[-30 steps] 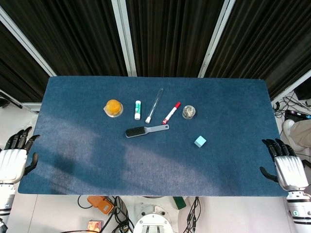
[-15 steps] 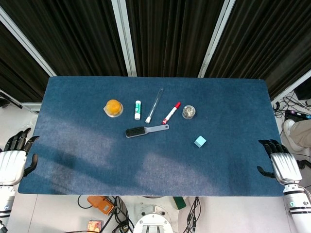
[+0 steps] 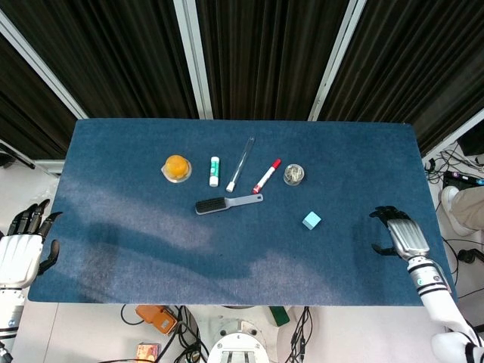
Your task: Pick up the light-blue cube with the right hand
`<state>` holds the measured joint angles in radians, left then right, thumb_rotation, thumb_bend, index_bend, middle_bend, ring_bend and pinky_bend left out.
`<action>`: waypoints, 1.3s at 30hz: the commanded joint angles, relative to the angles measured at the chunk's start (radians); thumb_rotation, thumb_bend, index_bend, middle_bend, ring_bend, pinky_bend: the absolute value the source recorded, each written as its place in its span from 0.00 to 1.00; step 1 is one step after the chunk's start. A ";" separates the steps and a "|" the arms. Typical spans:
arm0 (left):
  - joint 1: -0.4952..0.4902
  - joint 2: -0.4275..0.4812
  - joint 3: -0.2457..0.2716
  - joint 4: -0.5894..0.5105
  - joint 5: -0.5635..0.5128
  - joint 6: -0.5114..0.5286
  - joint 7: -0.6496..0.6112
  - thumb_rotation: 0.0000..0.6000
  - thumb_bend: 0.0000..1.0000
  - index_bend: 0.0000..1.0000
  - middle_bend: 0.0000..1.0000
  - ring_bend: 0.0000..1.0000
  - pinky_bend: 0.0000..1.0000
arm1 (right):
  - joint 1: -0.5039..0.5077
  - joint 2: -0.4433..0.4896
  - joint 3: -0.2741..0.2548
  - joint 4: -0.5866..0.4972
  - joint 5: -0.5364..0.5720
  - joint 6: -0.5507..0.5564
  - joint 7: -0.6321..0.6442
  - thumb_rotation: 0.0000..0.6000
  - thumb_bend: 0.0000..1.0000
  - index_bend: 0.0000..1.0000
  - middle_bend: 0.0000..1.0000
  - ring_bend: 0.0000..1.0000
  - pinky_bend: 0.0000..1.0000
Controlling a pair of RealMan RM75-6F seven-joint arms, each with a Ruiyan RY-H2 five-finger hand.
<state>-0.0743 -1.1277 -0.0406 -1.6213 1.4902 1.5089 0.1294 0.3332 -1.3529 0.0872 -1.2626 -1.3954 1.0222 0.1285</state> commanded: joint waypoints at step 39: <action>-0.011 -0.011 -0.009 0.015 -0.009 -0.009 0.013 1.00 0.51 0.20 0.02 0.00 0.11 | 0.243 -0.336 0.030 0.293 -0.046 -0.112 0.314 1.00 0.34 0.48 0.23 0.17 0.21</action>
<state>-0.0849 -1.1389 -0.0495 -1.6059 1.4816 1.4996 0.1429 0.5751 -1.6866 0.1183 -0.9710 -1.4418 0.9115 0.4408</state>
